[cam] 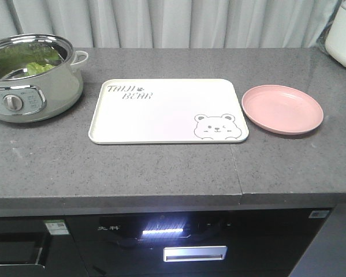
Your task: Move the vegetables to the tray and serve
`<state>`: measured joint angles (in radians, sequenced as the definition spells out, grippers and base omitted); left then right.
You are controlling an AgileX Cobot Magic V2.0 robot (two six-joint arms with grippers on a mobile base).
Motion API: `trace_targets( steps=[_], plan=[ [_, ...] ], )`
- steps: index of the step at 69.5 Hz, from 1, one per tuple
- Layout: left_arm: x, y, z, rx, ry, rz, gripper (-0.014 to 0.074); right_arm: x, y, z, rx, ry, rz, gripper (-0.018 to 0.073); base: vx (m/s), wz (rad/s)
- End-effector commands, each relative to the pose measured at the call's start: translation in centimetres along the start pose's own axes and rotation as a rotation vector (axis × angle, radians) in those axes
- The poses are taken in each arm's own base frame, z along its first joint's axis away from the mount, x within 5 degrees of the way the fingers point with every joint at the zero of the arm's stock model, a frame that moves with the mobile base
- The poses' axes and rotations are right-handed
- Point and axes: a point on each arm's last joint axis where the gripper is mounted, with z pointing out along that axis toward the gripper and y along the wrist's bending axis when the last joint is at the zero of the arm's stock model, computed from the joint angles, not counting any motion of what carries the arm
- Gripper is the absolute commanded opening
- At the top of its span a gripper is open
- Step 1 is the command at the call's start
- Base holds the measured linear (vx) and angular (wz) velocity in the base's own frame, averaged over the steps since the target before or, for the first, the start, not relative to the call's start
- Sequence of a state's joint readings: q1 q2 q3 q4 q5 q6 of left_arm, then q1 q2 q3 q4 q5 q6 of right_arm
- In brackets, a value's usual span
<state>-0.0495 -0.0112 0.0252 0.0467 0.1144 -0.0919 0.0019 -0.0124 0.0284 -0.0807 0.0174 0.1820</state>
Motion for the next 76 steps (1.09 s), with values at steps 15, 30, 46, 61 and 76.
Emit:
trace_targets(
  steps=[15, 30, 46, 61, 76],
  plan=[
    [0.07, -0.03, 0.06, 0.006, -0.054, -0.007, -0.0006, -0.20, 0.05, -0.02, -0.008, -0.066, -0.006, -0.0003, 0.09, 0.04],
    [0.07, -0.03, 0.06, 0.006, -0.054, -0.007, -0.0006, -0.20, 0.05, -0.02, -0.008, -0.066, -0.006, -0.0003, 0.09, 0.03],
    [0.07, -0.03, 0.06, 0.006, -0.054, -0.007, -0.0006, -0.20, 0.05, -0.02, -0.008, -0.066, -0.006, -0.0003, 0.08, 0.03],
    [0.07, -0.03, 0.06, 0.006, -0.054, -0.007, -0.0006, -0.20, 0.05, -0.02, -0.008, -0.066, -0.006, -0.0003, 0.07, 0.02],
    [0.07, -0.03, 0.06, 0.006, -0.054, -0.007, -0.0006, -0.18, 0.05, -0.02, -0.007, -0.064, -0.006, -0.0003, 0.07, 0.02]
  ],
)
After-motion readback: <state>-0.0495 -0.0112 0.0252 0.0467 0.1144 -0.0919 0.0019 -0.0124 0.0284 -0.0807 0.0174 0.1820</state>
